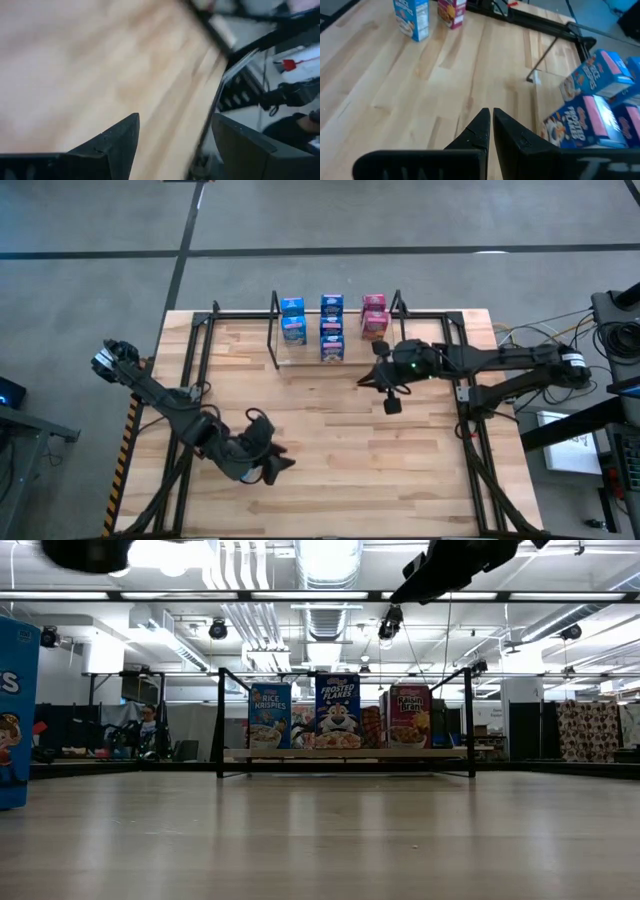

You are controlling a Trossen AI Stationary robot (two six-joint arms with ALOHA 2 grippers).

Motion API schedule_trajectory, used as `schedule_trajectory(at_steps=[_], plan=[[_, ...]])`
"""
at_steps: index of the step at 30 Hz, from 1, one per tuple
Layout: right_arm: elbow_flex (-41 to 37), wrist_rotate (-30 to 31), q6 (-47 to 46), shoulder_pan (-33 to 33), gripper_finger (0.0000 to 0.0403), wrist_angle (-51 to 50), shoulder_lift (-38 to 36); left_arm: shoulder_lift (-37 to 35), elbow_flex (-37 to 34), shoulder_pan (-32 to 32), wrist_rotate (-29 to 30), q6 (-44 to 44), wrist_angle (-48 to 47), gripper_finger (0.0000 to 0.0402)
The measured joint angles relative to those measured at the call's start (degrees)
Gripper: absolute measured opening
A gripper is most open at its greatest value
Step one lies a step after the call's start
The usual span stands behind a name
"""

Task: Stack cereal on shelf
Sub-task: Put the blue cereal box on the shelf aligned with the other blue cereal box

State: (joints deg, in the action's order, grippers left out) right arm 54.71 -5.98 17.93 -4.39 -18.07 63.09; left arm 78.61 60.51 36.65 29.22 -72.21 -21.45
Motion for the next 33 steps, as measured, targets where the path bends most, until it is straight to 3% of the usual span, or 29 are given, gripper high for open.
schedule_trajectory(at_steps=[5, 13, 17, 24, 33], plan=[[-2.4, 0.0, -0.4, 1.2, 0.0013, 4.0, 0.2, 0.1, 0.6, 1.3, -9.0, -20.0, -5.5, 0.0232], [-2.7, 0.0, -1.0, 2.6, 0.0013, 4.7, 1.9, 0.1, 6.5, 3.9, -15.3, -35.8, -19.5, 0.0232], [-2.8, 0.0, -1.0, 2.7, 0.0013, 4.7, 1.9, 1.1, 10.9, 4.7, -15.3, -37.4, -24.4, 0.0232], [-3.4, 0.0, -0.2, 2.8, 0.0013, 5.2, 2.0, 11.2, 21.4, 5.5, -24.4, -43.9, -51.9, 0.0232], [-3.4, 0.0, 0.8, 2.8, 0.0013, 5.1, 2.0, 19.1, 29.2, 5.4, -24.3, -40.9, -56.3, 0.0233]])
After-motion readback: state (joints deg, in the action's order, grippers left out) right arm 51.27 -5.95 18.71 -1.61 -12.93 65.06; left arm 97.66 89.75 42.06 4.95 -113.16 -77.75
